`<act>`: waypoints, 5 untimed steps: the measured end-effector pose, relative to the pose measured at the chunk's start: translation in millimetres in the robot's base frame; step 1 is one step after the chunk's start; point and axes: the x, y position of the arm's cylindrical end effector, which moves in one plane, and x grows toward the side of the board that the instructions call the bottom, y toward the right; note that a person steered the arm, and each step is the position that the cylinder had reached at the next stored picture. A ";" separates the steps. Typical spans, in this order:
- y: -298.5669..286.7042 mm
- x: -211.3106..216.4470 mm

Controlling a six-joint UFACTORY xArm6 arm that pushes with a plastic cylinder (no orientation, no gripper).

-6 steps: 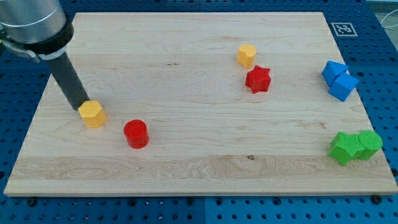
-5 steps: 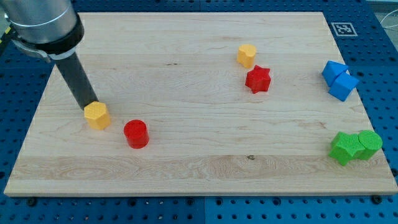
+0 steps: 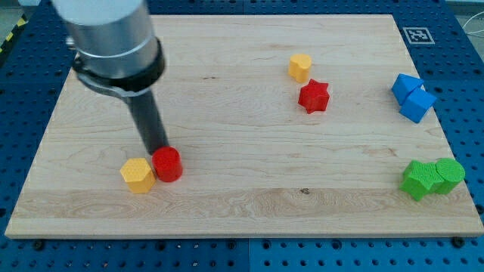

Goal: Push the red circle slightly down

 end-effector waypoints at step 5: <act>7.8 44.6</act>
